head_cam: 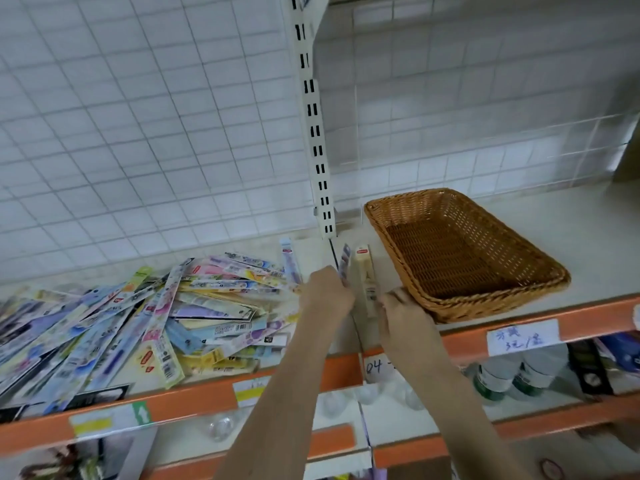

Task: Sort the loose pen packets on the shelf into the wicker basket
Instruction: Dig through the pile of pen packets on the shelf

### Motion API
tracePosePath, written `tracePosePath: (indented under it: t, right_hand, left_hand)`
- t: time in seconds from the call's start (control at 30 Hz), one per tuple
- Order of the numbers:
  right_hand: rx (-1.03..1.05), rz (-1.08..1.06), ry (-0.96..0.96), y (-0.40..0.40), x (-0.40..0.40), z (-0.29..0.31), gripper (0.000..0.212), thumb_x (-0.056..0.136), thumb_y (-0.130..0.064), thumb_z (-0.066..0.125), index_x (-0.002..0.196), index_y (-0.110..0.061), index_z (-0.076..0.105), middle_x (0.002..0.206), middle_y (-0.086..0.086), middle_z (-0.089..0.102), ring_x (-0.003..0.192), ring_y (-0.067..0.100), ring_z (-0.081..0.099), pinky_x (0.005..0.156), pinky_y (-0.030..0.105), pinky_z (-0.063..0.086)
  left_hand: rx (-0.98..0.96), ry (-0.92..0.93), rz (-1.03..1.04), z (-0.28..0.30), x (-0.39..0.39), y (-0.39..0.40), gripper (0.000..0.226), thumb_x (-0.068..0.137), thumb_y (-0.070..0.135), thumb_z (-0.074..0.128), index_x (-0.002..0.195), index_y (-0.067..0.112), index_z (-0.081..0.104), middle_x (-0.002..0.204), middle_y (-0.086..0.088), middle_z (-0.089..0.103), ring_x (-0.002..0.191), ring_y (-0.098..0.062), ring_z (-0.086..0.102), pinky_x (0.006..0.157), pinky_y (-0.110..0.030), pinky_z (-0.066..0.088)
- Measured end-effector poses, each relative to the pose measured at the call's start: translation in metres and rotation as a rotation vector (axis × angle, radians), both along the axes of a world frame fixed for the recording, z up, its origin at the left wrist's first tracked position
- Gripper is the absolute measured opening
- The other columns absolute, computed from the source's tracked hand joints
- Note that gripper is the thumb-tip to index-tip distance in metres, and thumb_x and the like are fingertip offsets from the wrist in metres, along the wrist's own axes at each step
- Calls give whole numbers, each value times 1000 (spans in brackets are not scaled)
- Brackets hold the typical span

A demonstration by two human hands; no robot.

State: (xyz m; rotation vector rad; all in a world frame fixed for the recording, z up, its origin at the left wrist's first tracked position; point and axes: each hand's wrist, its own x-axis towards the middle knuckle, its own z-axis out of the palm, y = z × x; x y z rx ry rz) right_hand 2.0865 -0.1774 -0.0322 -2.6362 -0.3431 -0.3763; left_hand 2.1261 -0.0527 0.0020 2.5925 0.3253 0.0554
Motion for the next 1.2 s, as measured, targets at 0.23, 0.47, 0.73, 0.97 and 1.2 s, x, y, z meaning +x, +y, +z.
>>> tracePosePath:
  t: [0.23, 0.47, 0.73, 0.97, 1.2]
  right_hand:
    - [-4, 6, 12, 0, -3, 5, 19, 84, -1, 56, 102, -4, 61, 108, 11, 59, 98, 30, 63, 72, 36, 51]
    - [5, -18, 18, 4, -5, 11, 29, 97, -21, 39, 121, -15, 53, 119, 5, 54, 108, 21, 58, 83, 30, 50]
    - [11, 55, 14, 41, -2, 15, 24, 95, -19, 43, 112, -9, 58, 115, 13, 58, 101, 26, 61, 81, 33, 54]
    - [6, 86, -6, 95, 14, 23, 24, 96, -18, 41, 104, -8, 62, 99, 12, 62, 93, 29, 59, 88, 39, 47]
    - [-23, 90, 26, 149, 22, 31, 25, 98, -18, 39, 98, -6, 62, 88, 10, 59, 82, 25, 56, 65, 26, 34]
  left_hand:
    - [79, -4, -54, 4, 2, -4, 29, 94, 30, 38, 84, 8, 55, 91, -11, 60, 92, -31, 61, 66, -30, 41]
    - [51, -185, 14, 13, -41, 45, 26, 95, 29, 42, 100, 12, 62, 87, -4, 64, 80, -22, 60, 68, -27, 45]
    - [30, -246, 184, 5, -105, 117, 23, 95, 25, 45, 97, 10, 63, 78, -6, 64, 66, -21, 57, 56, -29, 41]
    - [51, -241, 307, 2, -137, 180, 20, 96, 23, 46, 97, 11, 62, 75, -8, 64, 64, -23, 57, 53, -28, 41]
    - [43, -257, 285, 5, -121, 236, 17, 96, 22, 45, 85, 15, 55, 62, -2, 57, 52, -13, 49, 50, -27, 40]
